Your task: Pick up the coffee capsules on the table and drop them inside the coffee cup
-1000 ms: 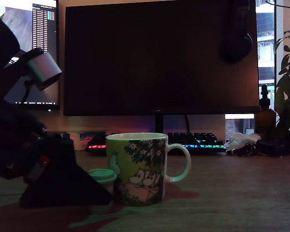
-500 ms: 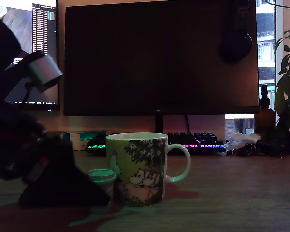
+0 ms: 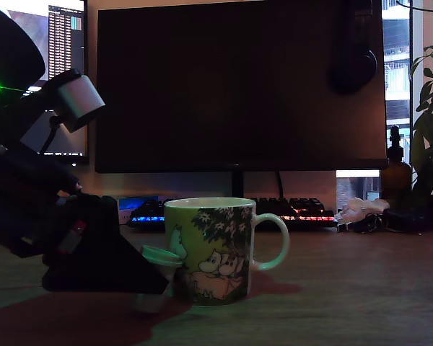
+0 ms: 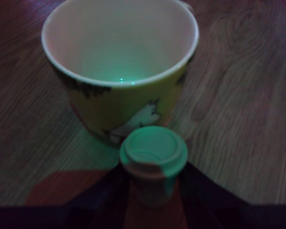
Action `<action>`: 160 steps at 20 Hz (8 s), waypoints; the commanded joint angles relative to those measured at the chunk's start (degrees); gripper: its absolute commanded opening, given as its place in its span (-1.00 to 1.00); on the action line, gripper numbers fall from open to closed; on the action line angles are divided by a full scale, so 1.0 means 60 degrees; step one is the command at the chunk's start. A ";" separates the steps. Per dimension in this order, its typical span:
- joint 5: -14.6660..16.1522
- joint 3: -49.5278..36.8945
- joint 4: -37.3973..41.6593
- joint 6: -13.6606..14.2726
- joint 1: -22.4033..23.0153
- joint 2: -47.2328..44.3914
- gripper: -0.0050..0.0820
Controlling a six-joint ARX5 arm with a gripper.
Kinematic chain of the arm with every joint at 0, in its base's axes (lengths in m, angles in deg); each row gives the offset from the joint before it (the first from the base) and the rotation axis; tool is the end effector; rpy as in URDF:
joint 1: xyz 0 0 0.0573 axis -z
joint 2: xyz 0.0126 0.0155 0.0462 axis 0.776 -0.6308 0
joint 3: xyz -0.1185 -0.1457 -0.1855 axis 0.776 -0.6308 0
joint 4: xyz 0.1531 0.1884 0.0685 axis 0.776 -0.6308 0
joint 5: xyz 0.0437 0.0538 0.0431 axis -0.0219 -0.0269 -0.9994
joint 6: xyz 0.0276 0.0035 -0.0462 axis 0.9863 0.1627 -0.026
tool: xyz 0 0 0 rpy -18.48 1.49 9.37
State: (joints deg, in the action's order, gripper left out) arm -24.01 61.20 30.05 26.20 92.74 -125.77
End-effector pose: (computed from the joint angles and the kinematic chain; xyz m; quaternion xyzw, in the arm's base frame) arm 0.1597 -0.1546 0.1177 0.1309 0.2682 -0.4928 0.8174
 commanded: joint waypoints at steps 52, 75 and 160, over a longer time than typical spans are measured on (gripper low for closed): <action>0.0033 0.4419 -0.4969 -0.0616 -0.0044 0.0018 -0.34; 0.0044 0.4422 -0.5985 -0.0459 -0.0036 0.0018 0.48; -0.3286 -0.0015 -0.8280 -0.4084 -0.3803 0.9533 0.30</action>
State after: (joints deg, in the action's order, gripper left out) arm -43.57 62.73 -20.00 2.22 69.90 -67.81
